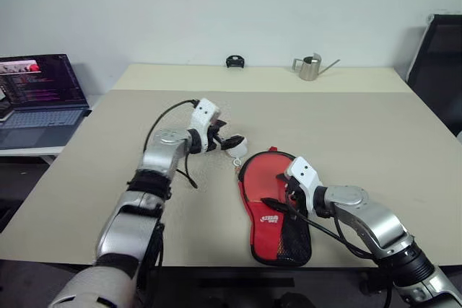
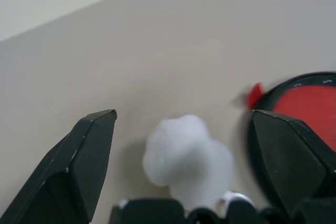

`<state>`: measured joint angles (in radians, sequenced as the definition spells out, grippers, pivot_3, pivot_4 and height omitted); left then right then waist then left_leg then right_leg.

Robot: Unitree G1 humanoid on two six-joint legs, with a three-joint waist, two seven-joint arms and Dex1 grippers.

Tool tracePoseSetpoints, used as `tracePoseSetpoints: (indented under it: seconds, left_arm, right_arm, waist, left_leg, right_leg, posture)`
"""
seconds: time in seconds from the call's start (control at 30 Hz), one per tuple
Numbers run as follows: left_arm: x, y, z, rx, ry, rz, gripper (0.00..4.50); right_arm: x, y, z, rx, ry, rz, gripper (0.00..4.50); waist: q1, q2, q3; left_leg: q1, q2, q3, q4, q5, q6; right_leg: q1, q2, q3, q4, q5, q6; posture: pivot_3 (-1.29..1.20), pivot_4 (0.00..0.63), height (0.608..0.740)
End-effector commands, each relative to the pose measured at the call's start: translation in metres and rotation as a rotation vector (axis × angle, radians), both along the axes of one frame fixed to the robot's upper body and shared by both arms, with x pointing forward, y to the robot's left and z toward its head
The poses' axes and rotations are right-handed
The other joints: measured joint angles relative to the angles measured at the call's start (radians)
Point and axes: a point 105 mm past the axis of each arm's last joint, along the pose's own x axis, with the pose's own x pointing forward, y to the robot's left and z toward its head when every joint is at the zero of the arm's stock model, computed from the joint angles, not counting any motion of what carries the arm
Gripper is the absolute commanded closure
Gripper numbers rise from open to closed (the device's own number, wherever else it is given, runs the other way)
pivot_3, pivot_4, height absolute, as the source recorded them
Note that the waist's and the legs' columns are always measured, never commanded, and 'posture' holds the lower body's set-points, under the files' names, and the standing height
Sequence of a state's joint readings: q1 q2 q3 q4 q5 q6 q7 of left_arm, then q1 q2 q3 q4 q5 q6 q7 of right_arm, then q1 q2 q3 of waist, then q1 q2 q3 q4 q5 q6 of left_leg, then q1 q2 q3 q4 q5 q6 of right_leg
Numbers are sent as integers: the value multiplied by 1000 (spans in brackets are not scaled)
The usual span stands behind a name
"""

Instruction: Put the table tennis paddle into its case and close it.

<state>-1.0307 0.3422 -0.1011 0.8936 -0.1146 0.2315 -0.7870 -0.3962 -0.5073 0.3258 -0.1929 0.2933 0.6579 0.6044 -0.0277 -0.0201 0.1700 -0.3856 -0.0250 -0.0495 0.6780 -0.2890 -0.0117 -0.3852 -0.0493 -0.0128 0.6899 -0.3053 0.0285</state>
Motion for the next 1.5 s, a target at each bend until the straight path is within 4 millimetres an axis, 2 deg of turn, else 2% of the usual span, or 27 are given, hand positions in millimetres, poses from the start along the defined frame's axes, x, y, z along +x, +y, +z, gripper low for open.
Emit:
tracePoseSetpoints:
  seconds: [0.03,0.53,0.67,0.87,0.97,1.07,1.33,1.5]
  left_arm:
    - [10,-7,0,29,-2,26,0]
    - [0,-14,-57,75,201,56,0]
    - [-6,-19,-68,54,243,41,874]
    - [-10,-24,-71,8,269,16,2961]
    - [-9,-20,-65,-30,266,13,3911]
    - [-10,-12,-60,-78,270,6,4179]
    - [-20,13,-59,-177,286,-25,4190]
    - [-29,12,-50,-238,300,-85,4190]
  right_arm:
    - [-4,0,-5,-5,23,-10,32]
    - [-6,4,-3,28,20,-49,32]
    - [-5,3,-3,40,20,-68,0]
    - [-5,2,-3,59,24,-98,0]
    - [-2,-1,0,72,15,-132,0]
    - [3,-5,1,81,15,-171,0]
    - [7,-6,-7,47,23,-202,0]
    - [7,-5,-16,13,32,-209,0]
  waist:
    - [-1,0,0]
    - [-3,-1,0]
    - [-2,-2,-1]
    - [-1,-4,-3]
    - [0,-4,-3]
    - [-1,-4,-3]
    - [-6,-4,-3]
    - [-5,-4,-3]
  left_leg:
    - [0,0,0,0,0,0]
    - [0,0,0,0,0,0]
    - [0,0,0,0,0,0]
    - [1,0,0,1,0,0]
    - [1,-1,0,1,0,0]
    - [1,-1,0,1,0,0]
    - [1,0,1,0,0,0]
    - [2,0,1,1,0,0]
  right_leg:
    - [0,0,0,0,0,0]
    - [-1,0,1,2,0,0]
    - [-1,0,1,2,0,0]
    - [0,0,1,3,0,0]
    - [0,0,1,3,0,0]
    - [0,0,1,3,0,0]
    - [-2,0,2,4,0,0]
    - [-2,0,2,6,0,0]
  posture:
    - [0,150,740]
    - [0,150,740]
    - [0,150,740]
    - [0,150,740]
    - [0,150,740]
    - [0,150,740]
    - [0,150,740]
    - [0,150,740]
